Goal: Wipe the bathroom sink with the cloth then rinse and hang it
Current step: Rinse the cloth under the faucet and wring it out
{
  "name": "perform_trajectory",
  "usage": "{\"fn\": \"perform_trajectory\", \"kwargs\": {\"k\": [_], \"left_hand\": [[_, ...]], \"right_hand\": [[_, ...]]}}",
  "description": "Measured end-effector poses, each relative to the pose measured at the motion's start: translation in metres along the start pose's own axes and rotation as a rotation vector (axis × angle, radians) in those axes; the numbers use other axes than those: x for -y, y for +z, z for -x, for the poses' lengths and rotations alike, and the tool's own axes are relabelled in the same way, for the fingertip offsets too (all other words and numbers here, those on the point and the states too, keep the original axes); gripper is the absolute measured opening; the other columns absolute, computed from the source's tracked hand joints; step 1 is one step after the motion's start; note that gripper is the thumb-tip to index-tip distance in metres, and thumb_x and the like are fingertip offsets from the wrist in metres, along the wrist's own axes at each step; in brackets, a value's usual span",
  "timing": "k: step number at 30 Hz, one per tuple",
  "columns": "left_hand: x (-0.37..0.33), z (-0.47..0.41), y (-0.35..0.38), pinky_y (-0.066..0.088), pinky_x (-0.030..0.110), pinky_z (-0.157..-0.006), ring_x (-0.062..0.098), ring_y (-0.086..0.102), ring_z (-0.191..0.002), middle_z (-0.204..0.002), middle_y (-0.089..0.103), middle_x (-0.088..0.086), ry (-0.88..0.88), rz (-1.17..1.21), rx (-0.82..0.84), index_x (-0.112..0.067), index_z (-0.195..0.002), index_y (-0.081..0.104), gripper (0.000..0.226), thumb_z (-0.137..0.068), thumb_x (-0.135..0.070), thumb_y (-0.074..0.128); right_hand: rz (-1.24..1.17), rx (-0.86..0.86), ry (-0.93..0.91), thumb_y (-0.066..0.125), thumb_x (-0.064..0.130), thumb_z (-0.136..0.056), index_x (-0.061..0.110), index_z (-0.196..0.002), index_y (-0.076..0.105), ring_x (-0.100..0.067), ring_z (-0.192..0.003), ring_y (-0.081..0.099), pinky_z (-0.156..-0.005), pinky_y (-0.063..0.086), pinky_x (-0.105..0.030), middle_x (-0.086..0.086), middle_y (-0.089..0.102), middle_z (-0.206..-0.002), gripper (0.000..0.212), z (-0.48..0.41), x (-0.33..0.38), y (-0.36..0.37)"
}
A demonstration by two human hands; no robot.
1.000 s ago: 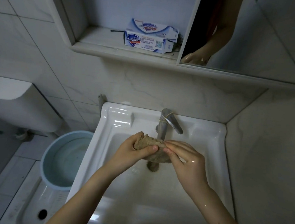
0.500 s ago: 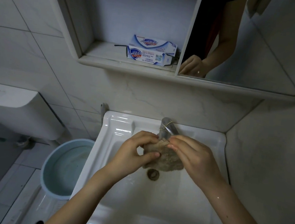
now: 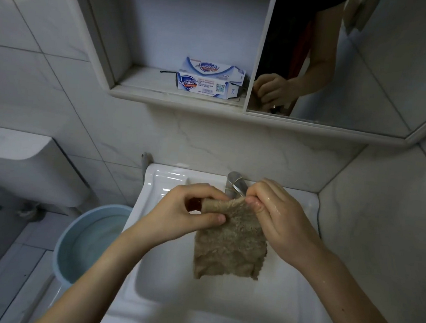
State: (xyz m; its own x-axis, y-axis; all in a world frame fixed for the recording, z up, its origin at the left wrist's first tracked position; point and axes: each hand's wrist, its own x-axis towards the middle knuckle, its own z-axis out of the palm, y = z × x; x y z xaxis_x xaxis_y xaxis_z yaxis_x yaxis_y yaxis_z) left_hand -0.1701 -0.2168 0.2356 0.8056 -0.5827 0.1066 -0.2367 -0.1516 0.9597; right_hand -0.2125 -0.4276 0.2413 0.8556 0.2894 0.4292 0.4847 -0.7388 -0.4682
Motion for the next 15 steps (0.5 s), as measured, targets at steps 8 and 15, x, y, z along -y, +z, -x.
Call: {"fn": "perform_trajectory", "kwargs": {"k": [8,15], "left_hand": [[-0.001,0.012,-0.007,0.045,0.027,-0.087,0.015,0.058,-0.102,-0.105,0.057,0.003,0.033,0.100,0.069,-0.010,-0.070,0.056,0.020,-0.074,-0.018,0.074],[-0.008,0.010,0.002,0.041,0.028,-0.063,0.020,0.044,-0.071,-0.076,0.044,0.011,-0.007,0.213,0.009,-0.004,-0.087,0.043,0.029,-0.081,-0.011,0.070]], "right_hand": [[-0.175,-0.002,0.017,0.040,0.024,-0.099,0.026,-0.084,0.045,-0.003,-0.075,0.046,-0.066,0.033,-0.014,0.019,0.043,-0.079,0.016,-0.003,0.001,-0.004],[-0.243,-0.015,0.011,0.042,0.024,-0.099,0.018,-0.083,0.050,-0.005,-0.075,0.048,-0.066,0.034,-0.013,0.018,0.045,-0.078,0.019,-0.006,-0.001,-0.001]]}}
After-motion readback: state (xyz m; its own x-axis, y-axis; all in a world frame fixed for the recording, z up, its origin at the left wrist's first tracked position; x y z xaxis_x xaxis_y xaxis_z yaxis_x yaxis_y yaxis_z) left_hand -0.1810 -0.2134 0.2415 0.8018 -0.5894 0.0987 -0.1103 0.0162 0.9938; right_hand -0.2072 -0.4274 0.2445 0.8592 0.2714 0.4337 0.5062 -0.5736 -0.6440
